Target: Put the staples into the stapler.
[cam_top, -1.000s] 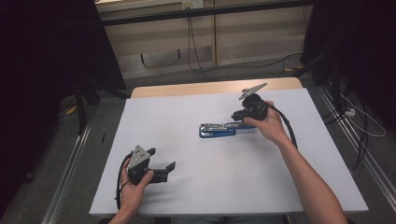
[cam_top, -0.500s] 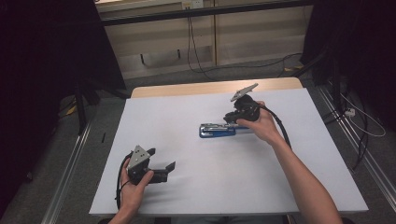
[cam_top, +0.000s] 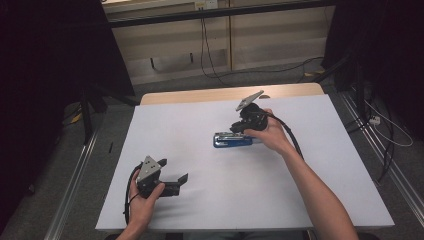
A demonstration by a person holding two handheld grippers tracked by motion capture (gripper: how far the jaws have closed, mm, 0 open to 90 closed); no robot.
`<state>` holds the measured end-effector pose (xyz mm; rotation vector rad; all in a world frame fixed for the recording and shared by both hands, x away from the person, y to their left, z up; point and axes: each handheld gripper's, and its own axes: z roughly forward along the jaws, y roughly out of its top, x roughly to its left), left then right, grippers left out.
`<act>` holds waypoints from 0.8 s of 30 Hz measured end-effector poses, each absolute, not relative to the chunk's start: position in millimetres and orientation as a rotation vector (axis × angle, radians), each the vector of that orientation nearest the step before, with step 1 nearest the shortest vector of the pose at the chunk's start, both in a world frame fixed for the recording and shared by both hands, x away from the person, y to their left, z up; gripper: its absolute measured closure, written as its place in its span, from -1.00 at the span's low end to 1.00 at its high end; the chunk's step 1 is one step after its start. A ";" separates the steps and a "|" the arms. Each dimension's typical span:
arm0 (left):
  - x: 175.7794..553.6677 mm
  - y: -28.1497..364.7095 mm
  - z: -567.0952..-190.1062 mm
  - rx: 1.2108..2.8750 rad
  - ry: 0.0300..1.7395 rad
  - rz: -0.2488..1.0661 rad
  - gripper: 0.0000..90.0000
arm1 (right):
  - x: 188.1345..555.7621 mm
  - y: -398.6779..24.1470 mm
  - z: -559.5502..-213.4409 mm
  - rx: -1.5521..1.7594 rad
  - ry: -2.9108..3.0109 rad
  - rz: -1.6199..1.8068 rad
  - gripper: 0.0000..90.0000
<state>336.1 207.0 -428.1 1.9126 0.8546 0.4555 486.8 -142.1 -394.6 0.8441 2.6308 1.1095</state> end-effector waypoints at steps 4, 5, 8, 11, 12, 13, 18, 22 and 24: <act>335.7 207.4 -428.0 1.904 0.869 0.448 -0.88 | 486.8 -136.6 -395.9 0.837 2.649 1.105 0.75; 335.6 207.5 -428.1 1.906 0.868 0.447 -0.88 | 486.8 -134.4 -395.7 0.835 2.647 1.112 0.75; 336.0 207.1 -428.5 1.912 0.860 0.448 -0.88 | 487.6 -131.9 -396.5 0.821 2.647 1.123 0.75; 335.5 207.0 -428.1 1.908 0.862 0.446 -0.88 | 487.9 -124.3 -399.6 0.785 2.650 1.107 0.75; 335.5 207.0 -428.1 1.908 0.862 0.446 -0.88 | 487.5 -122.7 -399.8 0.769 2.631 1.093 0.75; 335.5 207.4 -428.0 1.908 0.860 0.446 -0.88 | 487.5 -122.7 -399.8 0.769 2.631 1.093 0.75; 335.6 208.6 -428.0 1.909 0.866 0.448 -0.88 | 489.0 -116.2 -402.1 0.730 2.625 1.103 0.75; 335.4 208.3 -427.9 1.907 0.865 0.446 -0.88 | 491.3 -113.5 -400.4 0.695 2.616 1.123 0.75; 335.4 208.0 -428.0 1.904 0.862 0.444 -0.88 | 492.5 -112.3 -399.8 0.678 2.609 1.135 0.75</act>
